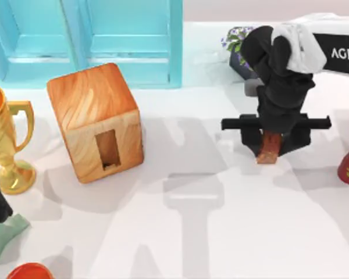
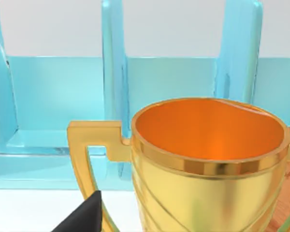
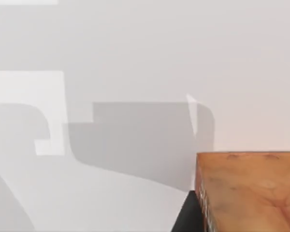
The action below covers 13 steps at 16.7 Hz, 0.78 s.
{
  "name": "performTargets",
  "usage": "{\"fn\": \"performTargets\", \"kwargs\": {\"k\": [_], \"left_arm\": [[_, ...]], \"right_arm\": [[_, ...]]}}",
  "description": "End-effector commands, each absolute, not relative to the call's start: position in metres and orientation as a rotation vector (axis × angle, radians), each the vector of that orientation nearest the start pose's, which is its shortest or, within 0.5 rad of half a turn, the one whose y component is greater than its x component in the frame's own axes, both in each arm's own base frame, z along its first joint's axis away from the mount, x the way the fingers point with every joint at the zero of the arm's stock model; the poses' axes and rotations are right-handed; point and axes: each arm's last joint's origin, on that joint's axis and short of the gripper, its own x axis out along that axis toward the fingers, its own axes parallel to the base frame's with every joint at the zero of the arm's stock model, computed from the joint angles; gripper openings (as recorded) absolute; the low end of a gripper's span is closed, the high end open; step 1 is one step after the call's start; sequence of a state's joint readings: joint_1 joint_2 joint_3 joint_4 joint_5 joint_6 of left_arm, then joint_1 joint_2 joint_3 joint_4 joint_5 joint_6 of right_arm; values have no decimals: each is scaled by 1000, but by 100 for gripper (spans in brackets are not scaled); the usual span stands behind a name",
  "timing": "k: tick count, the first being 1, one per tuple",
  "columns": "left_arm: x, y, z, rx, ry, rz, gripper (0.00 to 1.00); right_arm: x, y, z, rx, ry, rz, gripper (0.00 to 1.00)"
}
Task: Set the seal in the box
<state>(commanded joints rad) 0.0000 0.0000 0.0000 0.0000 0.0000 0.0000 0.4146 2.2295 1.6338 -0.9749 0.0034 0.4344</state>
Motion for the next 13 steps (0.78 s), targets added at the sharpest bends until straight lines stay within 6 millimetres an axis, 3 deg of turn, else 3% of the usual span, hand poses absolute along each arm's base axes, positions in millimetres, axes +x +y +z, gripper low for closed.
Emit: {"fn": "performTargets", "kwargs": {"k": [9,13], "left_arm": [[106,-1,160,0,0,0,100],[106,-1,160,0,0,0,100]], "right_arm": [[387,174,123,10,1570,-11,0],[391,176,150,10,1567,-10,0]]}}
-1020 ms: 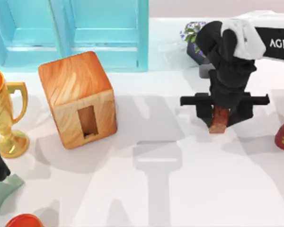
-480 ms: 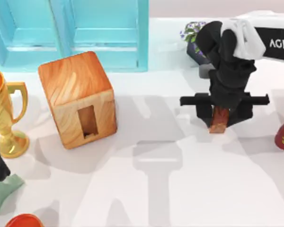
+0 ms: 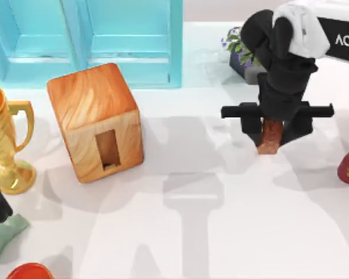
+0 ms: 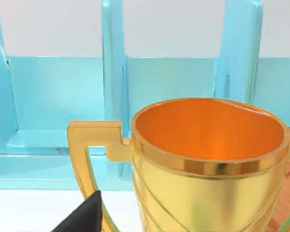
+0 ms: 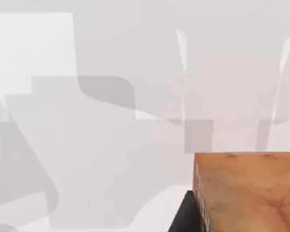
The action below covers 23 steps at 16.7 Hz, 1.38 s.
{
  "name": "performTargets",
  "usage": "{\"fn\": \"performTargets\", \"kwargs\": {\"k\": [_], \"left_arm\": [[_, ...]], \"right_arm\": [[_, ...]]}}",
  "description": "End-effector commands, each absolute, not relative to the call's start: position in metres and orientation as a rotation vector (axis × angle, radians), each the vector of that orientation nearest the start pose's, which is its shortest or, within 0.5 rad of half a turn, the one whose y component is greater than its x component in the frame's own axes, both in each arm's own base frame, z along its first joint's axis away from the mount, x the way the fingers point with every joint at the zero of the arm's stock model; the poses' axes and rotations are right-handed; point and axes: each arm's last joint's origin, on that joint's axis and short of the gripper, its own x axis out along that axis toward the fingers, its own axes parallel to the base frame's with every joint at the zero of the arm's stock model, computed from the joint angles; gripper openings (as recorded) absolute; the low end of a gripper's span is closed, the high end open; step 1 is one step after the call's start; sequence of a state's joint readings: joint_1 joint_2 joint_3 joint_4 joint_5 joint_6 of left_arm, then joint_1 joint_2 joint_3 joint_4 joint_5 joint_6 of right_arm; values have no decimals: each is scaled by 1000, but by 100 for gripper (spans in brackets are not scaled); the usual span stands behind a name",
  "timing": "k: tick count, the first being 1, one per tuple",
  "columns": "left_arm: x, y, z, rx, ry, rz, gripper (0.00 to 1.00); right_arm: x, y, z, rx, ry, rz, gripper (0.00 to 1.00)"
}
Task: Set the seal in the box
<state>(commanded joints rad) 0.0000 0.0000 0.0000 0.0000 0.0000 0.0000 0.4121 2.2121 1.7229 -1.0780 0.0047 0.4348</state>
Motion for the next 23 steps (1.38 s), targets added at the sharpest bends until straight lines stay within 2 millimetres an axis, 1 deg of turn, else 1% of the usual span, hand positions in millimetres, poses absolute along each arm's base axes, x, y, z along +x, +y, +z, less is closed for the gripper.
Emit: {"fn": "performTargets", "kwargs": {"k": [4,8,9,14,15,17,19,20,21,23], "left_arm": [[106,-1,160,0,0,0,100],[106,-1,160,0,0,0,100],[106,-1,160,0,0,0,100],[106,-1,160,0,0,0,100],[106,-1,160,0,0,0,100],[106,-1,160,0,0,0,100],[106,-1,160,0,0,0,100],[106,-1,160,0,0,0,100],[106,-1,160,0,0,0,100],[106,-1,160,0,0,0,100]], "right_arm": [[390,176,180,7,1579,-14,0],[388,174,217,8,1573,-12,0],[387,174,222,10,1569,-11,0],[387,174,221,11,1570,-11,0],[388,170,226,18,1553,-9,0],[391,150,252,39,1477,1,0],[390,118,285,40,1387,8,0],[389,97,299,29,1354,5,0],[386,74,308,11,1339,-6,0],[378,22,315,-28,1358,-38,0]]}}
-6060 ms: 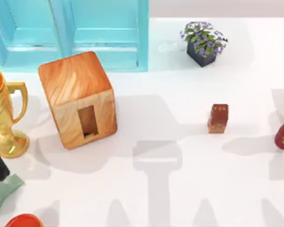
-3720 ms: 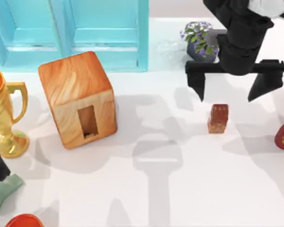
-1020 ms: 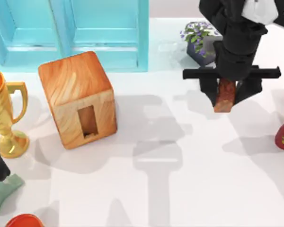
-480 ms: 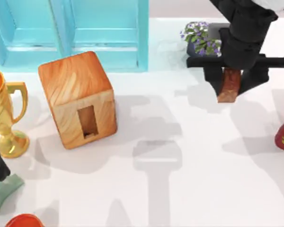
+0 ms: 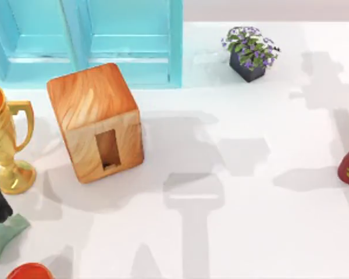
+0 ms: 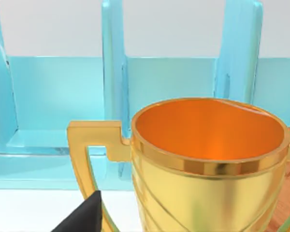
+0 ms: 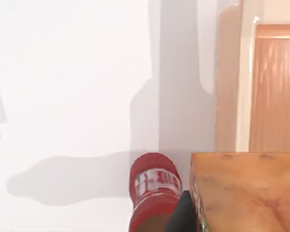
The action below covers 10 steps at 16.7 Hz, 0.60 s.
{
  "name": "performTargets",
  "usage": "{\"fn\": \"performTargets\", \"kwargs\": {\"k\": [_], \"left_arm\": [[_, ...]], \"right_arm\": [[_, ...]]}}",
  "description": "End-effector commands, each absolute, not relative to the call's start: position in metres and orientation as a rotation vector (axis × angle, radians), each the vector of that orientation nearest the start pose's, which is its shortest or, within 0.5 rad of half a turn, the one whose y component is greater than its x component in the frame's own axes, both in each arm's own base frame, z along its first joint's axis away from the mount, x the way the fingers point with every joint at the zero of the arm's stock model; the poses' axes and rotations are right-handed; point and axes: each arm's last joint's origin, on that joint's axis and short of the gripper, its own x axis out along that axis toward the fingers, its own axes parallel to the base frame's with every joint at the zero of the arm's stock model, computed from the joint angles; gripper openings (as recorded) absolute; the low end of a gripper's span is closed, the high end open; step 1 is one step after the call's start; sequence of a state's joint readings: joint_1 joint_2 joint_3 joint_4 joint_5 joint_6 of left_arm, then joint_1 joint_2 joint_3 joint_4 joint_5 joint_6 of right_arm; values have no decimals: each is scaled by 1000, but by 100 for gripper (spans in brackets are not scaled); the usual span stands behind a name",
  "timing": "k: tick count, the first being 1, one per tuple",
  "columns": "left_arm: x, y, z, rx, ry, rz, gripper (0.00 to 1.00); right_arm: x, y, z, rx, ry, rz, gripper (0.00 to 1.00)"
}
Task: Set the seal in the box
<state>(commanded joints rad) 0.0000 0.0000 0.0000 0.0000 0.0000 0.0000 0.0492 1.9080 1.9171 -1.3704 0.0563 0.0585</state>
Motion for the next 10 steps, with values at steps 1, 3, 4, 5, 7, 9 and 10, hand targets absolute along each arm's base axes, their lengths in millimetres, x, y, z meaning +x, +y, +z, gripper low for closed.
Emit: {"fn": "performTargets", "kwargs": {"k": [1,3,4,5,7,9,10], "left_arm": [[106,-1,160,0,0,0,100],[106,-1,160,0,0,0,100],[106,-1,160,0,0,0,100],[106,-1,160,0,0,0,100],[106,-1,160,0,0,0,100],[106,-1,160,0,0,0,100],[106,-1,160,0,0,0,100]], "right_arm": [[372,-4,313,-45,1387,-51,0],[360,-52,302,-61,1459,-63,0],[352,-74,295,-58,1495,-61,0],[345,-94,287,-50,1528,-54,0],[331,-125,273,-25,1568,-30,0],[321,-143,265,0,1576,-12,0],[318,-148,265,6,1572,-8,0]]}}
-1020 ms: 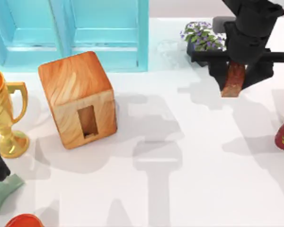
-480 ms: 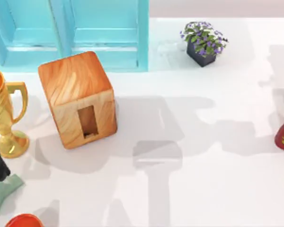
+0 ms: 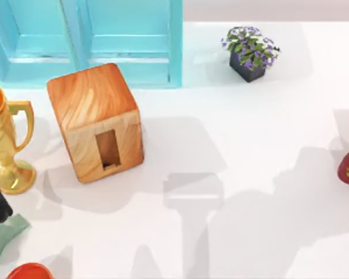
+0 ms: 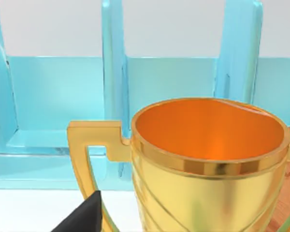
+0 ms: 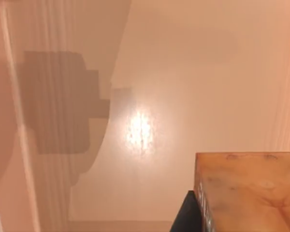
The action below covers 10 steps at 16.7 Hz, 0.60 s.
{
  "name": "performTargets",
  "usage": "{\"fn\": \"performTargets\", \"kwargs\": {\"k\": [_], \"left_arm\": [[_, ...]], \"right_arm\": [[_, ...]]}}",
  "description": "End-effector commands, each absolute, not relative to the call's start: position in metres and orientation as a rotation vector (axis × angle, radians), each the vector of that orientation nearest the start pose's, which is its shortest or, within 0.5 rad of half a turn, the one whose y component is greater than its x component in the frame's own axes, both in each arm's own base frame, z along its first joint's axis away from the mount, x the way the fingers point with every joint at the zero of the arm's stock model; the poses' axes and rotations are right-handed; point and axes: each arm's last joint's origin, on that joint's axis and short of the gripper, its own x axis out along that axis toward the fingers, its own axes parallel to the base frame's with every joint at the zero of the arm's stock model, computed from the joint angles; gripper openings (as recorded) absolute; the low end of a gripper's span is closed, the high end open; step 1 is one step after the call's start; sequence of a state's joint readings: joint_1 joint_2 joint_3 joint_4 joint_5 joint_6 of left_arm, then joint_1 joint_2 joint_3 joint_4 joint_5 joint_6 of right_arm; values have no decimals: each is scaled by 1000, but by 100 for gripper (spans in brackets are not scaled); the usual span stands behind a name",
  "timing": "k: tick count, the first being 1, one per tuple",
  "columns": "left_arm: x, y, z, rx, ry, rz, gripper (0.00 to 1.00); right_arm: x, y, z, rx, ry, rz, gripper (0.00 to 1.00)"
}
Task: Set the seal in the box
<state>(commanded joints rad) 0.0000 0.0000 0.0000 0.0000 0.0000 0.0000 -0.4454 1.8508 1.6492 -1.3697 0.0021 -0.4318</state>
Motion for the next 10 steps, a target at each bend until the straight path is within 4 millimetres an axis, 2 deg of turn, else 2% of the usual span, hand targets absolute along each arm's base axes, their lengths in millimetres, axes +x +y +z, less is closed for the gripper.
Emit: {"fn": "performTargets", "kwargs": {"k": [6,8,10], "left_arm": [[106,-1,160,0,0,0,100],[106,-1,160,0,0,0,100],[106,-1,160,0,0,0,100]], "right_arm": [[319,-148,263,7,1575,-6,0],[319,-148,253,10,1577,-5,0],[320,-149,234,9,1574,-6,0]]}}
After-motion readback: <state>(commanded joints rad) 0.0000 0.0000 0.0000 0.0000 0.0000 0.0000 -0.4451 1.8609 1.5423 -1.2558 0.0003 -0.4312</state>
